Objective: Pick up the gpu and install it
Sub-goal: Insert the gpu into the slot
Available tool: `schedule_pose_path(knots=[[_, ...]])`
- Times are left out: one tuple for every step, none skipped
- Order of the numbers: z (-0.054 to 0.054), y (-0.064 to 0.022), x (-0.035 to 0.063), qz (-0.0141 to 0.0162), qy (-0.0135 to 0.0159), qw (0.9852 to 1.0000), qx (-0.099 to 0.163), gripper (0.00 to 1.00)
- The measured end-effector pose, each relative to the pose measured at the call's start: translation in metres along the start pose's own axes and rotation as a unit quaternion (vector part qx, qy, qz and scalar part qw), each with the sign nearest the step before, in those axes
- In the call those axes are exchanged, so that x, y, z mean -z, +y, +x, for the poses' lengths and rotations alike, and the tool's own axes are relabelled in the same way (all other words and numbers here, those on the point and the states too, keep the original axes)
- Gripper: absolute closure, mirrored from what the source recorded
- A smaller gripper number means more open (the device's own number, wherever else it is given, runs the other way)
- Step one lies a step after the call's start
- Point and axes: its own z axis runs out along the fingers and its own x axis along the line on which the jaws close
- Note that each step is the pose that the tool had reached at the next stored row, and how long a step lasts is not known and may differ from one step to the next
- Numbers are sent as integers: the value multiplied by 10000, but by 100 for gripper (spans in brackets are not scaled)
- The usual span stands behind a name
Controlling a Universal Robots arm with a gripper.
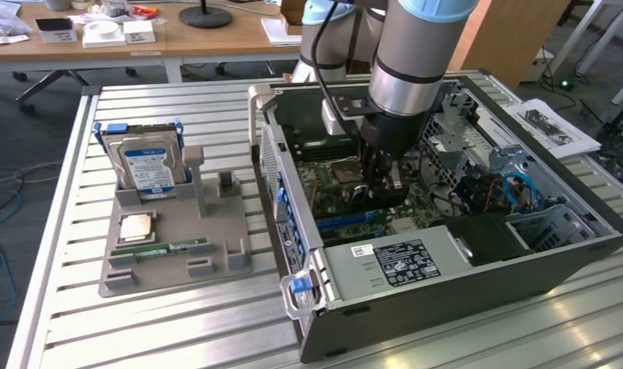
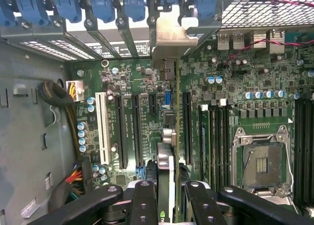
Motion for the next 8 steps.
schedule_pose_path(knots=[[0, 0, -8, 0, 0, 10000, 0, 73], [0, 0, -16, 0, -1, 10000, 0, 73], [1, 1, -23, -1, -2, 10000, 0, 73], [1, 1, -29, 0, -4, 10000, 0, 73], [1, 1, -30, -1, -4, 10000, 1, 73], [1, 1, -30, -1, -3, 10000, 1, 73], [1, 2, -30, -1, -3, 10000, 1, 73], [1, 2, -30, -1, -4, 10000, 0, 73]])
